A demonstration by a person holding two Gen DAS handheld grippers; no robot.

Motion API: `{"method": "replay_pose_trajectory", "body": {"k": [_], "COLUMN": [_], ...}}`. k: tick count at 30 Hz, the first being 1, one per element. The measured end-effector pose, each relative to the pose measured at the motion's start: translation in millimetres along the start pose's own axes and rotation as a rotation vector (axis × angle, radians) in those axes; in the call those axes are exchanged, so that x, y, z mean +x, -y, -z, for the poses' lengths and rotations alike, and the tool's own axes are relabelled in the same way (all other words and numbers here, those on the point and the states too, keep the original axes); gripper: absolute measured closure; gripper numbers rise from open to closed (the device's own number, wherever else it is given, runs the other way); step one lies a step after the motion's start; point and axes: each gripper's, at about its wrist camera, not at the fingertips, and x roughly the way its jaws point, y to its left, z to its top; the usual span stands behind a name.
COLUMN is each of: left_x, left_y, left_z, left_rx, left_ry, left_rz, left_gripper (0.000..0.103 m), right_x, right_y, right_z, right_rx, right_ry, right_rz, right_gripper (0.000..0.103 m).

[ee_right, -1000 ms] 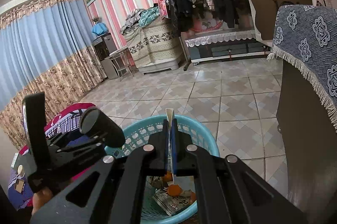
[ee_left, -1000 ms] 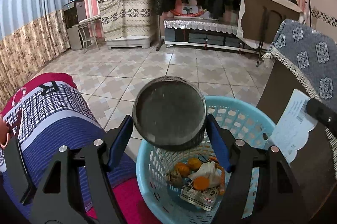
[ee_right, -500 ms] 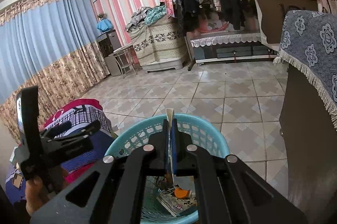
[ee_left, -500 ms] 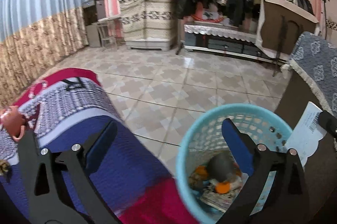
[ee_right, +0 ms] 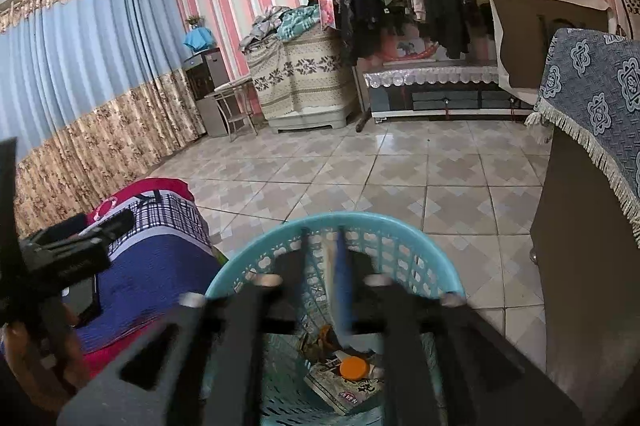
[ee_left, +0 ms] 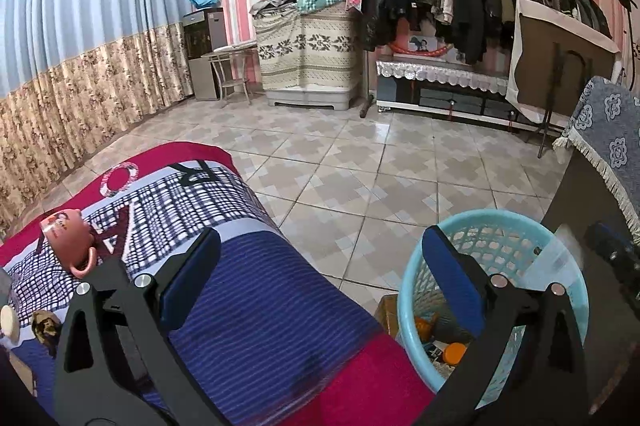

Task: Collect trash
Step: 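Move both tools back over the remaining items on the bed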

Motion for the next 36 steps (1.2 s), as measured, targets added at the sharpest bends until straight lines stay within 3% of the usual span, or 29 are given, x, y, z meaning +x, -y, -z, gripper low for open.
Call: {"method": "replay_pose_trajectory", "body": {"k": [1,8,10,17,24,29,36], "left_x": [-1.6,-16.4,-22.4,-40.2,-74.6,-103.2,-126.0], "left_y": [-3.1,-22.9,-28.1,-46.0,-84.2,-118.5,-176.8], "left_z": [-0.6,-6.4,-8.3,-12.7,0.1,16.0,51.1], "left_rx": [-0.008,-0.041,-0.043,-0.063,-0.086,-0.095,-0.121], "left_ry": [-0.003,0.008,0.019,0.044,0.079,0.108,0.062], "left_rz": [0.004,-0.001,-0.013,-0.038,-0.093,-0.176,-0.245], "left_gripper": [0.006,0.006,0.006,0.006,0.006,0.006,0.006], "right_x": [-1.4,-11.1,-14.9,-25.1,-34.5,-38.6,-43.5], "right_y": [-0.3,-9.7,-14.8,-38.7,-87.7,-127.7,-179.7], "right_z": [0.3,-1.6,-1.9,-9.7,-9.2,-5.1,9.2], "right_rx": [0.002,-0.007,-0.01,-0.057,-0.153,-0.21,-0.274], "right_ry": [0.007,0.045,0.057,0.091,0.111,0.118,0.117], "right_rz": [0.003,0.051,0.07,0.074,0.018,-0.037,-0.107], "right_gripper": [0.042,0.025,0.013,0.007,0.007,0.006,0.006]}}
